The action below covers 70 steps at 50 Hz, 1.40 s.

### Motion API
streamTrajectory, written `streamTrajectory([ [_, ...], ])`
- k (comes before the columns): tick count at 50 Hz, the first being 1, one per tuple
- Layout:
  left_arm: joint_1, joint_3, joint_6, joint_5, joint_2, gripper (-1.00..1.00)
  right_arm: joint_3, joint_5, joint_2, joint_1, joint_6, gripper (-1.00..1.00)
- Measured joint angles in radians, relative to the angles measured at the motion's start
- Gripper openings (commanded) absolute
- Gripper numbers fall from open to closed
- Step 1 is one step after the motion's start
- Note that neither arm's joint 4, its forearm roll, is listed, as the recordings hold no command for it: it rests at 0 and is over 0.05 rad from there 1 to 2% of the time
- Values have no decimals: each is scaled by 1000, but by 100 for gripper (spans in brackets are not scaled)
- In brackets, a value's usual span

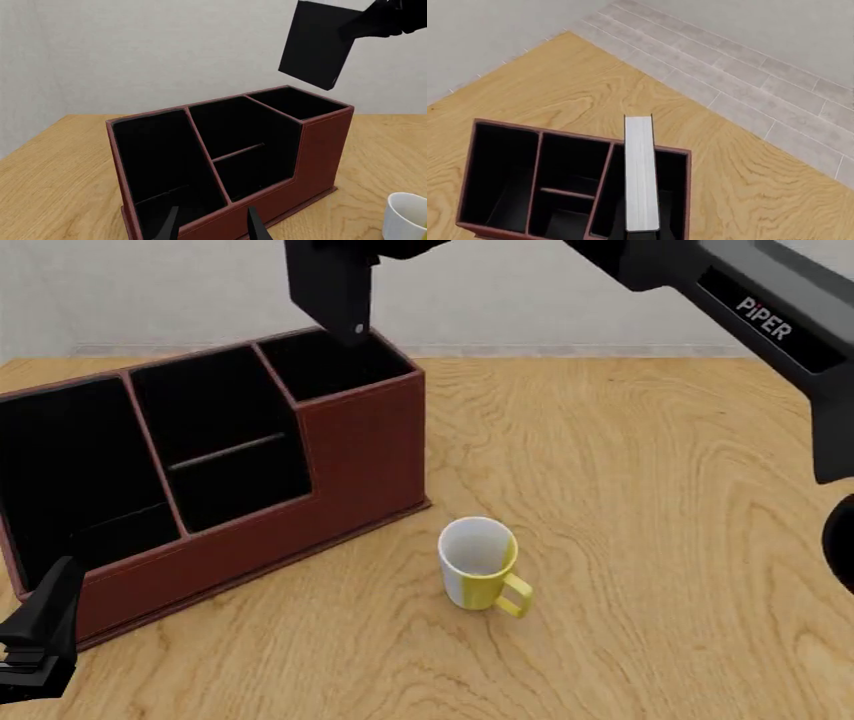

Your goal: Pick up the book and place it in the right compartment of the caddy.

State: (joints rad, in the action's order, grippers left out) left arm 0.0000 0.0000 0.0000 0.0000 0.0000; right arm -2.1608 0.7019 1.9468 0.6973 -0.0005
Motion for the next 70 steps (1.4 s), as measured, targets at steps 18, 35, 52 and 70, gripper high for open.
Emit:
streamTrajectory([
  [18, 0, 0, 0, 0, 0, 100, -34, 0, 51, -13, 11, -100],
  [35, 0, 0, 0, 0, 0, 100, -121, 34, 127, -15, 14, -100],
  [52, 0, 0, 0, 0, 0, 100, -73, -11, 142, -5, 25, -100],
  [70, 0, 0, 0, 0, 0, 100, -26, -53, 151, -4, 28, -100],
])
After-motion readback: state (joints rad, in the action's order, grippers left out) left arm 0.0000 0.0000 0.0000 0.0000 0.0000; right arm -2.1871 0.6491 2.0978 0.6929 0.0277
